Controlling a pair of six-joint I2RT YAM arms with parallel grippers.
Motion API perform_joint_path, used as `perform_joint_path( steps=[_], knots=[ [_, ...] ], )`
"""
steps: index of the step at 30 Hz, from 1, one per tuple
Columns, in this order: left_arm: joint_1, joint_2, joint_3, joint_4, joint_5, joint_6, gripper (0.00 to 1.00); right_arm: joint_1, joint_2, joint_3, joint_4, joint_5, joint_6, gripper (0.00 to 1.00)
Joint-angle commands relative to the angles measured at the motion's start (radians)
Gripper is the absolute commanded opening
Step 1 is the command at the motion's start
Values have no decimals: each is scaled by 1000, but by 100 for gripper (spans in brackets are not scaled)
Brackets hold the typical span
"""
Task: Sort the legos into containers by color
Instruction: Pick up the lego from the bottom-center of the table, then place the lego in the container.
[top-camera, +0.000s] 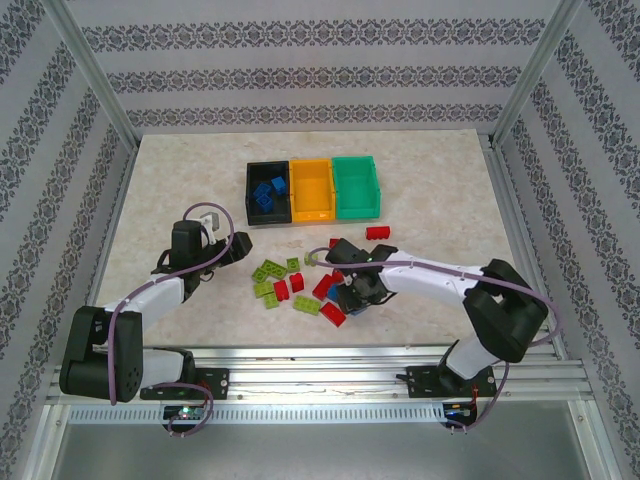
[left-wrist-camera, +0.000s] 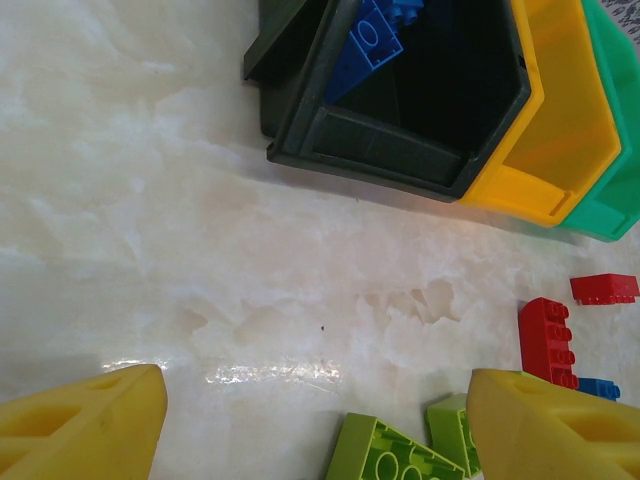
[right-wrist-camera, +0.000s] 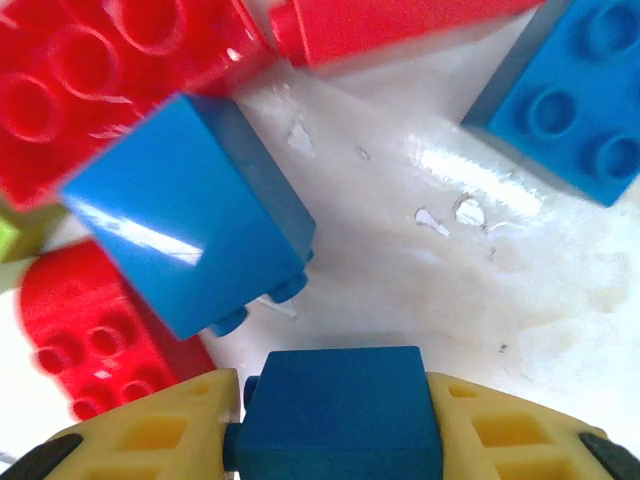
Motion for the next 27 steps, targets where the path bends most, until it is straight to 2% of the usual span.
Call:
perform_joint_path(
  steps=[1,6,11,19,22,24,27],
  knots=[
    [15,-5,-5,37,11,-5,79,-8,-44,101,-2,25,-29,38],
    [14,-5,-5,43,24,-16,79,-38,82,273,108,-21,-55,37],
    [15,-26,-10,35,10,-11,79,-56,306,563,160,-37,-76,38],
    [15,-31,-5,19,1,1,79,-111,657,1074,97,-78,-91,39],
    [16,-29,-4,19,-1,4,79,-132,771,1268,24,-78,-108,48],
    [15,-26,-3,19,0,5,79,-139,813,1343,-18,-77,-114,58],
    [15,-17,-1,23,11,-2,79,-135,773,1278,4,-97,-109,61]
  ],
)
